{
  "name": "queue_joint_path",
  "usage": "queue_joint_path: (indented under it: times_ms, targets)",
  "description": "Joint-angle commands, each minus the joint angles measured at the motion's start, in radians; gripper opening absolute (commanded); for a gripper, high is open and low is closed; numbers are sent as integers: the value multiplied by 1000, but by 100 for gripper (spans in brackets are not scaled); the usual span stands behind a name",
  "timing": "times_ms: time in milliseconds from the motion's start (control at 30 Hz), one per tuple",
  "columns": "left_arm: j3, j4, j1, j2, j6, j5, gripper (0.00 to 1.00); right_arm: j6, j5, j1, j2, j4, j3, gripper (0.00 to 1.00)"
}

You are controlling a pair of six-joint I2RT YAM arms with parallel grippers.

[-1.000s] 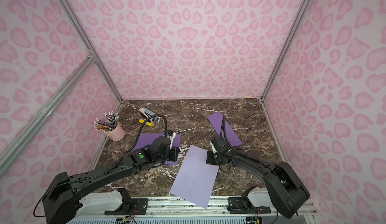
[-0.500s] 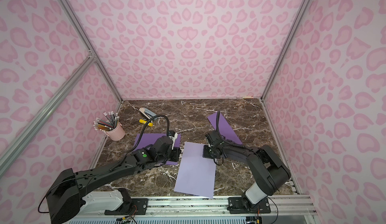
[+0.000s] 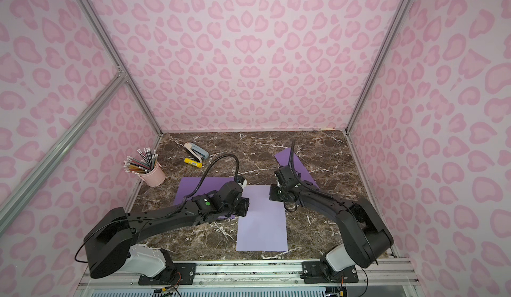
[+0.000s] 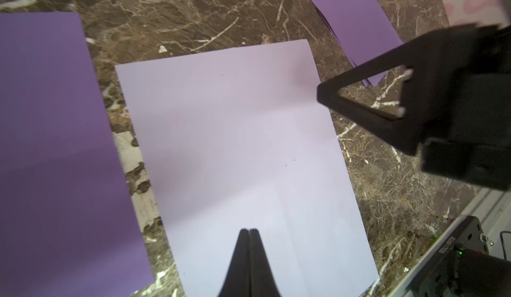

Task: Fold the rectangular paper in half along the long edge
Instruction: Adjust the paper at the center of the board, then fold the paper at the center of the board.

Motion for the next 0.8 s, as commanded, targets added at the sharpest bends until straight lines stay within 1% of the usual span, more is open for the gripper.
queue_joint_path:
  times_ms: [0,67,167,233,367,467,767]
  targets:
    - [45,63,-24,62,-9,-7,4,-22,-103,-58,-93,-12,-63,31]
    - [66,77,-35,105,-7,-2,4,-38,-152,-123,-142,-20,-119,37]
    - [80,104,-40,158,-6,17,4,-89,-214,-203,-177,-23,-187,43]
    - [88,113,-43,191,-7,28,4,-109,-245,-233,-194,-14,-224,46]
    - [103,117,-46,243,-8,36,4,-120,-271,-248,-206,6,-266,51]
    - [106,133,-49,266,-12,47,4,-132,-307,-248,-176,31,-283,53]
    - [103,145,-60,304,-18,50,4,-147,-304,-246,-123,53,-310,55]
